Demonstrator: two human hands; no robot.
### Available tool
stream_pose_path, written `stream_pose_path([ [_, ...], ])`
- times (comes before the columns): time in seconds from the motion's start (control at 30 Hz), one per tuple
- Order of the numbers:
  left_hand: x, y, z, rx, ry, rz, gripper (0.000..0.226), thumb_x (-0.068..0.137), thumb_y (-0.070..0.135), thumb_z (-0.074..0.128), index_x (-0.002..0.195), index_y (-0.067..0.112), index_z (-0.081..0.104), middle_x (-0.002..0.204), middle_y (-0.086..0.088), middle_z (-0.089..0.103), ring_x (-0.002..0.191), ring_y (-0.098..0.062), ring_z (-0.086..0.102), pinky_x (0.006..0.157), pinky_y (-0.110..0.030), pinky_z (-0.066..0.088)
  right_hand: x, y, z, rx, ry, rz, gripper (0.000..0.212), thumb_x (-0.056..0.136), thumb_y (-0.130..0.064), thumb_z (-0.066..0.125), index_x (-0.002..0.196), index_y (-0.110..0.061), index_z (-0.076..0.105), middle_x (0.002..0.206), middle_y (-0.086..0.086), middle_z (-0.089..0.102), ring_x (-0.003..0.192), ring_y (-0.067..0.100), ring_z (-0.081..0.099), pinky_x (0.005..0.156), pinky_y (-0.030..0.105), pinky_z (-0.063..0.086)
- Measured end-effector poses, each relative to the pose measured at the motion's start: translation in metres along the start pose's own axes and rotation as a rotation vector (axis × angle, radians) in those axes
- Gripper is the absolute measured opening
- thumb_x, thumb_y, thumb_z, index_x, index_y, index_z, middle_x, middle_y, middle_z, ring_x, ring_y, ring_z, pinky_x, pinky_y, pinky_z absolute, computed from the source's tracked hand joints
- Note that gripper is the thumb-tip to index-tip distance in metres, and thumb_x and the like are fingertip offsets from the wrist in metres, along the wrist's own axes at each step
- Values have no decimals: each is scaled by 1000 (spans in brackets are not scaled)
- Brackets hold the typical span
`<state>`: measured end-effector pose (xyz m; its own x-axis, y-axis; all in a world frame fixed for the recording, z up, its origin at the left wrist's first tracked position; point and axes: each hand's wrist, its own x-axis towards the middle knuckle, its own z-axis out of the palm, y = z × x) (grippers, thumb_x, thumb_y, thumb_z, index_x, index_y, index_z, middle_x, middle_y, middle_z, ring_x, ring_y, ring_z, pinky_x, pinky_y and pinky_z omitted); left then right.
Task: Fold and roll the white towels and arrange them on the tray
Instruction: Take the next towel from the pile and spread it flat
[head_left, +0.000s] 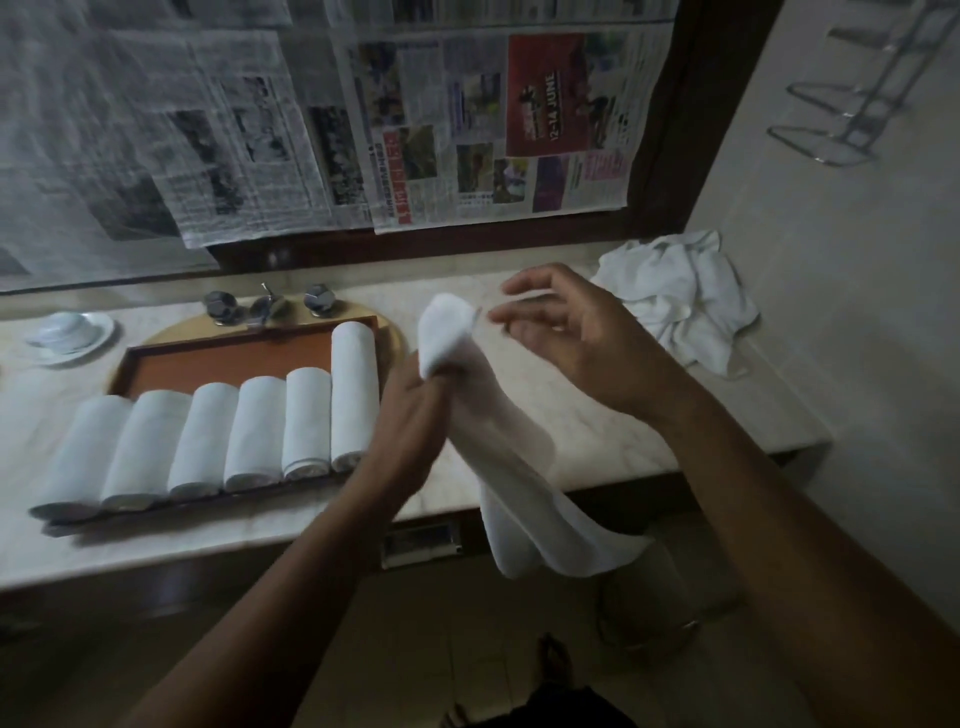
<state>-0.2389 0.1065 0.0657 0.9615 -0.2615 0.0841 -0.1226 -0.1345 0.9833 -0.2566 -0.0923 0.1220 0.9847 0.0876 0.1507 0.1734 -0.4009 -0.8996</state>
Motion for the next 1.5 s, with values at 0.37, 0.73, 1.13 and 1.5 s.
stream_pose_path([
  [0.37, 0, 25, -20, 136, 4, 96, 8, 93, 34, 75, 89, 27, 72, 86, 8, 73, 82, -10, 70, 74, -34, 58, -11, 61, 35, -301, -343, 105, 15, 94, -32, 73, 106, -34, 64, 98, -18, 67, 90, -2, 65, 79, 31, 55],
  [0.73, -12, -61, -76, 433, 92, 109, 20, 103, 33, 59, 104, 25, 76, 93, 11, 75, 87, -3, 69, 71, -32, 57, -20, 111, 18, -265, -230, 181, 26, 80, -47, 84, 74, -28, 68, 70, -3, 66, 66, 14, 64, 62, 30, 48],
  [1.13, -49, -170, -72, 606, -370, -208, 14, 90, 43, 75, 77, 39, 77, 72, 17, 73, 68, -4, 69, 62, -32, 52, -104, 244, -31, -455, -328, 538, 14, 96, -30, 71, 82, -28, 74, 80, -8, 74, 79, 3, 68, 73, 31, 49],
  [1.5, 96, -144, -47, 523, -351, -139, 18, 102, 18, 63, 91, 9, 75, 76, -7, 74, 69, -14, 74, 69, -38, 59, 12, 244, -112, -450, 79, 400, 20, 99, -30, 67, 81, -24, 69, 66, -15, 65, 68, 12, 62, 66, 31, 45],
])
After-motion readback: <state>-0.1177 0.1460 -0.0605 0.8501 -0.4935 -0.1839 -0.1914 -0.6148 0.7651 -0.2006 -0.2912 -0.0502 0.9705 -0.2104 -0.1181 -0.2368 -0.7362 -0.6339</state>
